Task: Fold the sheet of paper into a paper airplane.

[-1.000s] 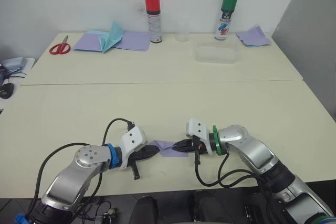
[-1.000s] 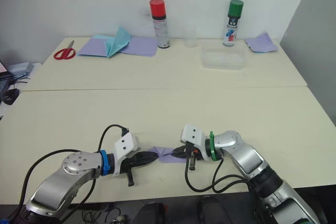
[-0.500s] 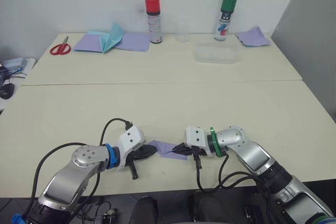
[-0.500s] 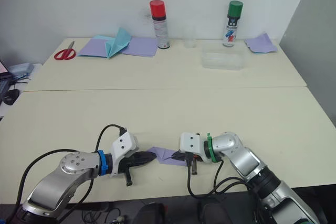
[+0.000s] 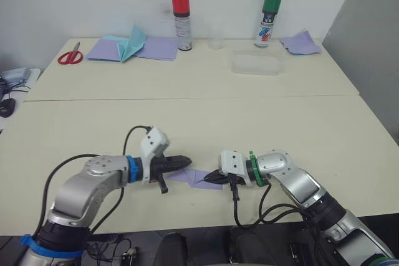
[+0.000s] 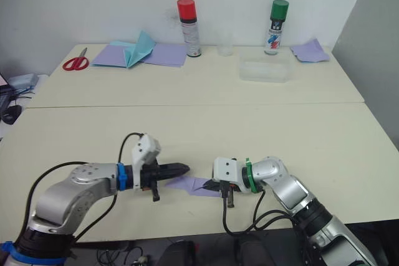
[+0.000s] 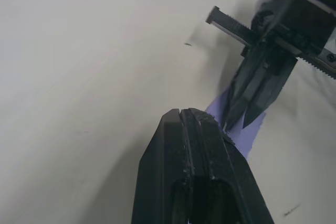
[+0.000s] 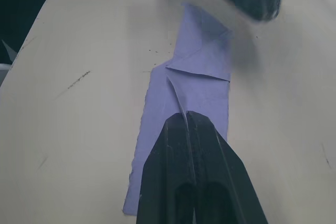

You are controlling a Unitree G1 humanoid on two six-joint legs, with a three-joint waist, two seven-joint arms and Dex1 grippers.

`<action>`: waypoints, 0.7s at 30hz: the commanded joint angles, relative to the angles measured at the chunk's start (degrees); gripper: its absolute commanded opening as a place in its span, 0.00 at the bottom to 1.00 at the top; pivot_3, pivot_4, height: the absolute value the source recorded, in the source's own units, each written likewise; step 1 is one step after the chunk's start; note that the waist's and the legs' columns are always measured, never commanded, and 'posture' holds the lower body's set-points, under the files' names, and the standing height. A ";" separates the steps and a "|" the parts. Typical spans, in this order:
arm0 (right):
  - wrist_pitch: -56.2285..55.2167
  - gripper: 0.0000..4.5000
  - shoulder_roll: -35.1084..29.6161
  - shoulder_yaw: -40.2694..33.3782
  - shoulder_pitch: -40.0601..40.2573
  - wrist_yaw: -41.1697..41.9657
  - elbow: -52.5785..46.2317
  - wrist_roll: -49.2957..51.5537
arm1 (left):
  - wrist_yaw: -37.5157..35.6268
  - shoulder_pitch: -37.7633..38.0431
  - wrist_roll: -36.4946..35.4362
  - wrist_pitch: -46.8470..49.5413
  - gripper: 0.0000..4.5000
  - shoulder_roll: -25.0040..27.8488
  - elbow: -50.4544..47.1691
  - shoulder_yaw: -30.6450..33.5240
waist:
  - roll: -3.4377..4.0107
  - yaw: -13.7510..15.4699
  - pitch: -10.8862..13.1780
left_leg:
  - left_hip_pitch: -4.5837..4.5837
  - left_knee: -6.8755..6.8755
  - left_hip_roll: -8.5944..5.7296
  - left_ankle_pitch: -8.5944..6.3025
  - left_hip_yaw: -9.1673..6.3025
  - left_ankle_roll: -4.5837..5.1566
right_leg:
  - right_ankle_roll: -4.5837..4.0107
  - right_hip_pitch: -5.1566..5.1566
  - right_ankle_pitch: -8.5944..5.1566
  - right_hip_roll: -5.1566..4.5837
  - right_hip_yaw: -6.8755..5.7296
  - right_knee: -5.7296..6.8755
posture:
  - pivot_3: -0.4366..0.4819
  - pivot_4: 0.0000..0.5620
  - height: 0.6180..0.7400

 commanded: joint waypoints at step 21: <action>9.20 0.51 -6.82 -3.20 -0.05 8.53 -12.14 4.91 | 1.70 4.58 15.06 -12.50 0.00 1.13 6.11 -10.07 | 0.04 0.67 -0.04 | 0.00 0.01 -0.08 0.00 0.06 0.00 | 0.00 0.04 0.00 -0.07 0.03 -0.02 | 0.48 0.27 1.00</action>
